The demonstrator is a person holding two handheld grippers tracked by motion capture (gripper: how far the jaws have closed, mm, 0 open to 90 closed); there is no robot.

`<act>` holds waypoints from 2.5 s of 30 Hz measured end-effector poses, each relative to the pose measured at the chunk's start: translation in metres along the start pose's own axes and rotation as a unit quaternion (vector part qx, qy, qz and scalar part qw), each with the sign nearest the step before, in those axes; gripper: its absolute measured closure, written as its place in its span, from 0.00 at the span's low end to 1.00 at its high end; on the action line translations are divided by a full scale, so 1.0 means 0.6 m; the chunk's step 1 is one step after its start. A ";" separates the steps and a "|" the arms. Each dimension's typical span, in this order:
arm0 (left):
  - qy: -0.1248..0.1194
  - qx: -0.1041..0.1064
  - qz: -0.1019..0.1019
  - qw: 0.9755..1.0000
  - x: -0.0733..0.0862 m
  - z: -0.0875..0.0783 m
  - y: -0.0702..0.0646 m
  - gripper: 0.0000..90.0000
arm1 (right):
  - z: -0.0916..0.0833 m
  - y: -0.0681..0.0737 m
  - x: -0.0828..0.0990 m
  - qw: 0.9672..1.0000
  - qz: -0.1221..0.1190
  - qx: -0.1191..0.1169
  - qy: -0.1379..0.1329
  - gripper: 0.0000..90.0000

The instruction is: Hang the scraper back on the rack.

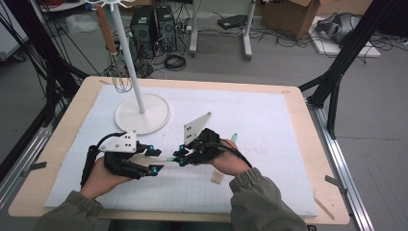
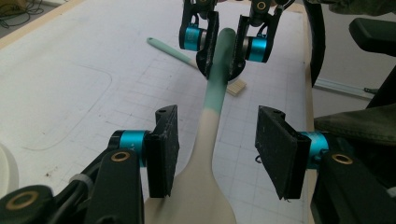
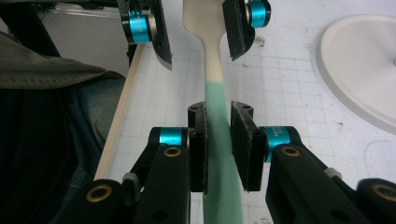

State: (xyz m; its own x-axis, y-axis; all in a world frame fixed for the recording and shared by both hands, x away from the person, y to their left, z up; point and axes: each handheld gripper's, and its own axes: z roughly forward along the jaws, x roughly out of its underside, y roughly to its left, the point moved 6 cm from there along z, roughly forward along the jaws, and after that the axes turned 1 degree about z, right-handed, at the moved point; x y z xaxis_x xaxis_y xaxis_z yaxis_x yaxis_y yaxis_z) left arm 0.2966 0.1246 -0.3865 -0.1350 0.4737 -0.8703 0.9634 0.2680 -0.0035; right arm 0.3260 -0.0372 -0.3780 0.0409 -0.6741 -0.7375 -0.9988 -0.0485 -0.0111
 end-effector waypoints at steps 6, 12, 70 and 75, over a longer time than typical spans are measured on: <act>0.009 0.003 0.004 1.000 0.002 0.005 0.000 0.58 | 0.003 0.001 -0.003 1.000 -0.005 0.001 0.000 0.86; 0.018 0.008 0.003 1.000 0.007 0.008 0.000 0.61 | 0.006 0.004 -0.005 1.000 -0.007 0.001 0.003 0.86; 0.066 0.004 0.001 0.998 0.024 0.004 0.005 0.89 | -0.012 -0.015 0.056 0.991 0.109 -0.020 -0.068 0.70; 0.077 0.001 0.004 0.997 0.025 0.008 0.006 0.90 | -0.019 -0.015 0.051 0.989 0.110 -0.022 -0.091 0.71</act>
State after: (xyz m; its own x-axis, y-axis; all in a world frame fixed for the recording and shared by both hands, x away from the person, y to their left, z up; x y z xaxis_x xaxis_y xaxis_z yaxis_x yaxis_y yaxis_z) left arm 0.2992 0.1288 -0.4020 -0.1621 0.5994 -0.7839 0.9650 0.2622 0.0009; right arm 0.3366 -0.0655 -0.3925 -0.1878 -0.5282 -0.8281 -0.9805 0.0512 0.1897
